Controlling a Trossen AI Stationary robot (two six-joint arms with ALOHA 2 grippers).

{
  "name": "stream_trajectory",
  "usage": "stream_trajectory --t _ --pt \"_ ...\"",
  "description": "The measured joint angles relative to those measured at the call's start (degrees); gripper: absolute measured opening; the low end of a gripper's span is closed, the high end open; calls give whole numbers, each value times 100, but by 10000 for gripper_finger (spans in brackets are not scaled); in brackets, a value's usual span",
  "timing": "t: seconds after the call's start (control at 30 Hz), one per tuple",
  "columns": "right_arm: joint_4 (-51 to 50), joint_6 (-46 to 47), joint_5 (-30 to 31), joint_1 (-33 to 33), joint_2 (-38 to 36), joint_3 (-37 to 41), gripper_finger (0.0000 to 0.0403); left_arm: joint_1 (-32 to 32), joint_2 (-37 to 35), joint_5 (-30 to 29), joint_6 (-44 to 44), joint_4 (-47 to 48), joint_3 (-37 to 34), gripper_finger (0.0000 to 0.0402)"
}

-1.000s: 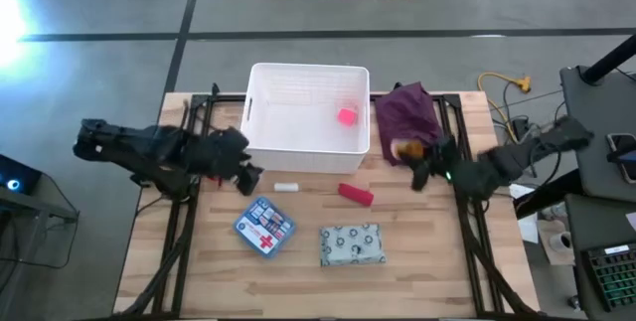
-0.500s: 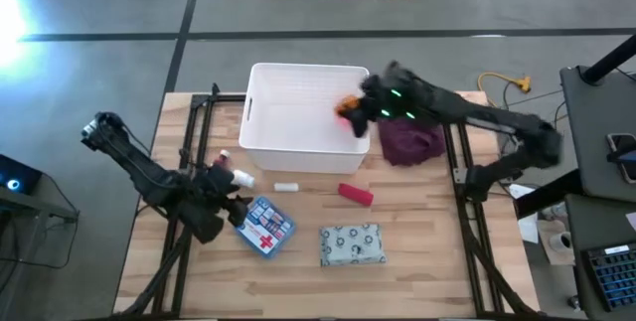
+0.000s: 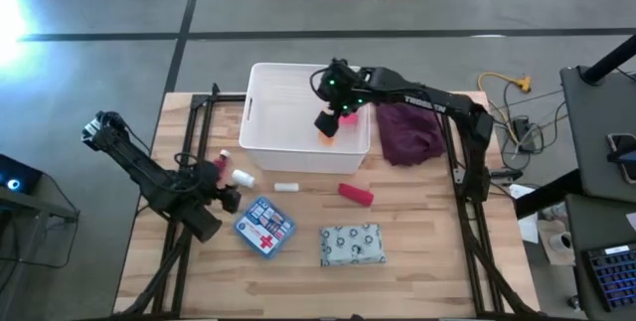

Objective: Pick & place medical supplies in basket/bin
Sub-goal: Put the red plastic bottle into the white bin

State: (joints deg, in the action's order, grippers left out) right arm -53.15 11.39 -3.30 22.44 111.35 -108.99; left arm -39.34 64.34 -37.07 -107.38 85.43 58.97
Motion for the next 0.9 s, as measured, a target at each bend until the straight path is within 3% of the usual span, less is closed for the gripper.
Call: stream_trajectory --t 0.2,0.37,0.53,0.73,0.9 --pt "-105 -955 1113 -353 -304 -781 364 407 -171 925 290 438 -238 265" --pt "-236 -1104 1225 -391 -907 -845 368 1235 -548 1822 690 461 -840 266" --pt "-500 -822 1450 -396 -1392 -502 368 2260 -718 1872 1700 -203 -1013 266" --pt "-441 -416 1556 -383 -1700 252 368 4411 -257 1818 4050 -446 -917 262" --pt "-402 -328 1545 -385 -1947 926 368 6411 -367 2591 6085 -413 -926 261"
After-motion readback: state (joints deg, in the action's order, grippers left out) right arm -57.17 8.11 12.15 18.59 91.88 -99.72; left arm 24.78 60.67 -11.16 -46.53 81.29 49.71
